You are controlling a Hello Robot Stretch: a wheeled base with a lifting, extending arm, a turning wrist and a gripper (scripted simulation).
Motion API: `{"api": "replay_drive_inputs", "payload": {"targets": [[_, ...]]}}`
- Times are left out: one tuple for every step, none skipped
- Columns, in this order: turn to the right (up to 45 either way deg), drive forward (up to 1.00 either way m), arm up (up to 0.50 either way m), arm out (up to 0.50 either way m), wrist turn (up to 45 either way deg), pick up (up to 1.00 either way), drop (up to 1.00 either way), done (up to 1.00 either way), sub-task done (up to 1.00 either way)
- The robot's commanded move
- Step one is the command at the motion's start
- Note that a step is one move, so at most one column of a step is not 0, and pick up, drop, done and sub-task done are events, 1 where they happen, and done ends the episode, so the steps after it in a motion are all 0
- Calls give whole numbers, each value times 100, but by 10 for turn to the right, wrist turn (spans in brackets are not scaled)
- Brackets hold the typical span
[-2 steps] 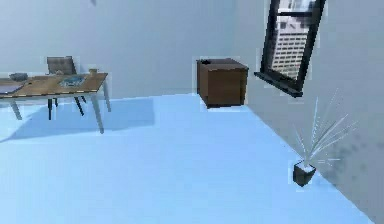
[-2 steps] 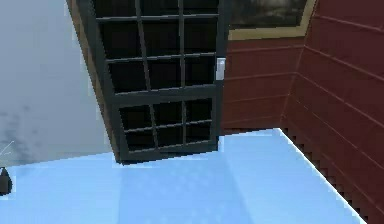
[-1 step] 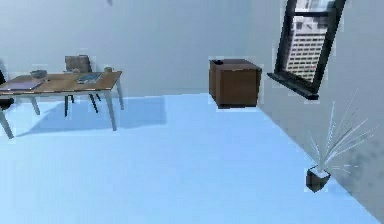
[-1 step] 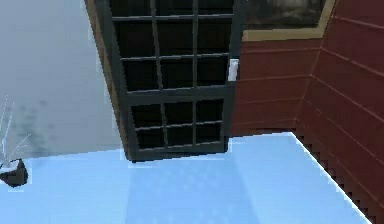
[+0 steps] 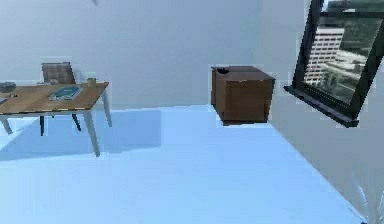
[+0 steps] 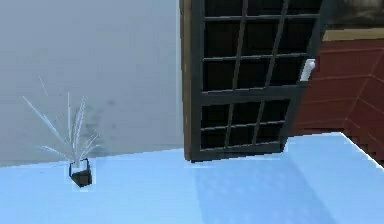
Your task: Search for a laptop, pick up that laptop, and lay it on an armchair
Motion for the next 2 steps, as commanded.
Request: {"api": "replay_drive_inputs", "payload": {"targets": [[-360,0,0,0,0,0,0,0,0],[0,100,0,0,0,0,0,0,0]]}}
